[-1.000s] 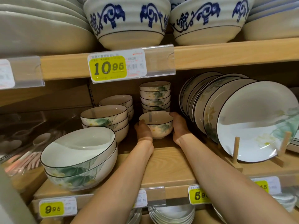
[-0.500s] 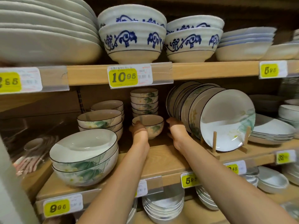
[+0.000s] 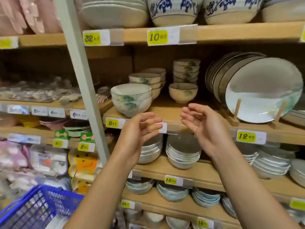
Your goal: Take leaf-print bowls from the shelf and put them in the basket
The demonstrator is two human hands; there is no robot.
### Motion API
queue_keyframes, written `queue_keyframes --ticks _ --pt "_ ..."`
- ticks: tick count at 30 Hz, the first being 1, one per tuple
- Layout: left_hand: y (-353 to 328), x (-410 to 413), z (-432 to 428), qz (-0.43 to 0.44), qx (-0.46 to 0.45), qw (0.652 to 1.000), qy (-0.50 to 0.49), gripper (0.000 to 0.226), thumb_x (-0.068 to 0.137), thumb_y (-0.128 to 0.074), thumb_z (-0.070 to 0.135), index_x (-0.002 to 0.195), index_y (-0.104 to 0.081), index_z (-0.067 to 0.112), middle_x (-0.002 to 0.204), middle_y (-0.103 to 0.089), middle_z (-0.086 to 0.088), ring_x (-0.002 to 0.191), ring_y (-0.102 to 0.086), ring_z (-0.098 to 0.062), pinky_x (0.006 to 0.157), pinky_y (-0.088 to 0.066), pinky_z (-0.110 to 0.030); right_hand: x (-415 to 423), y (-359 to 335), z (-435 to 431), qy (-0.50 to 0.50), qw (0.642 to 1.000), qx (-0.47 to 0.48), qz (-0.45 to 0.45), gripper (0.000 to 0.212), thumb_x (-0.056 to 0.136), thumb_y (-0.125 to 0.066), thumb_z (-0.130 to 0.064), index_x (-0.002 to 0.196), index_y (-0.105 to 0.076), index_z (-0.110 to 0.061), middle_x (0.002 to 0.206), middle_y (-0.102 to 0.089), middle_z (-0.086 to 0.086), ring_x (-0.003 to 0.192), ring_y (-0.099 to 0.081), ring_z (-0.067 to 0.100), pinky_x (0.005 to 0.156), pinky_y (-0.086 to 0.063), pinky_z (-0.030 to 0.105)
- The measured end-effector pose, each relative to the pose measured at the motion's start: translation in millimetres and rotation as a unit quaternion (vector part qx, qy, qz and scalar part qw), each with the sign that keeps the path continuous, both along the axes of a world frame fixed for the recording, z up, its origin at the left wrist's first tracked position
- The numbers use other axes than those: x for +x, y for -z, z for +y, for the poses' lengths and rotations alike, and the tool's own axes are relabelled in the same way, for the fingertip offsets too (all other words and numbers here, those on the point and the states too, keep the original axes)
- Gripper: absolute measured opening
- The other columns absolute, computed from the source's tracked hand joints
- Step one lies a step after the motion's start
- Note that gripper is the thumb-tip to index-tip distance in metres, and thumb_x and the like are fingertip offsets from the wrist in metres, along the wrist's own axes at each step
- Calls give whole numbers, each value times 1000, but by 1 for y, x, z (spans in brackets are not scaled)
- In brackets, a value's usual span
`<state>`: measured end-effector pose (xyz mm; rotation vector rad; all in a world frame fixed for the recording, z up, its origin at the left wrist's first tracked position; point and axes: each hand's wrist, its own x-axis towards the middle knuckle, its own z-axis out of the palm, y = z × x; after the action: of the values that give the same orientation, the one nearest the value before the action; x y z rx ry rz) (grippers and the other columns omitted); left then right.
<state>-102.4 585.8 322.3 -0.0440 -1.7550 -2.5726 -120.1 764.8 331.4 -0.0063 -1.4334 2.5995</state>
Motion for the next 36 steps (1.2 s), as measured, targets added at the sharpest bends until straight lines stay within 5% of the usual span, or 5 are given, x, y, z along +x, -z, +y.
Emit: queue_keyframes --ticks 6,15,23,36 --pt "63 102 -60 -60 -10 990 -129 23 95 -45 18 96 -67 9 94 -76 -12 85 -74 -21 83 -55 -33 63 69 -54 -118 990 -7 -75 21 95 -47 -9 88 -67 -6 79 -73 12 76 -73 22 75 -59 31" --pt "134 206 -195 -179 38 930 -318 24 96 -41 12 93 -65 7 83 -75 -11 74 -69 -20 75 -52 -33 124 155 -160 -238 952 50 -186 19 94 -48 -9 93 -65 -1 80 -72 16 72 -71 23 74 -57 33" --pt "162 270 -309 -230 36 907 -350 23 96 -41 10 91 -63 6 79 -72 -10 58 -67 -15 64 -52 -29 156 197 -277 -268 930 119 -220 19 95 -47 -10 91 -65 -2 77 -72 13 74 -68 26 72 -53 34" --pt "215 306 -451 -298 36 894 -332 27 96 -38 12 99 -64 5 80 -77 -9 72 -70 -21 72 -53 -34 180 251 -421 -270 888 238 -288 17 95 -51 -11 98 -66 -2 93 -72 17 86 -68 30 91 -53 43"
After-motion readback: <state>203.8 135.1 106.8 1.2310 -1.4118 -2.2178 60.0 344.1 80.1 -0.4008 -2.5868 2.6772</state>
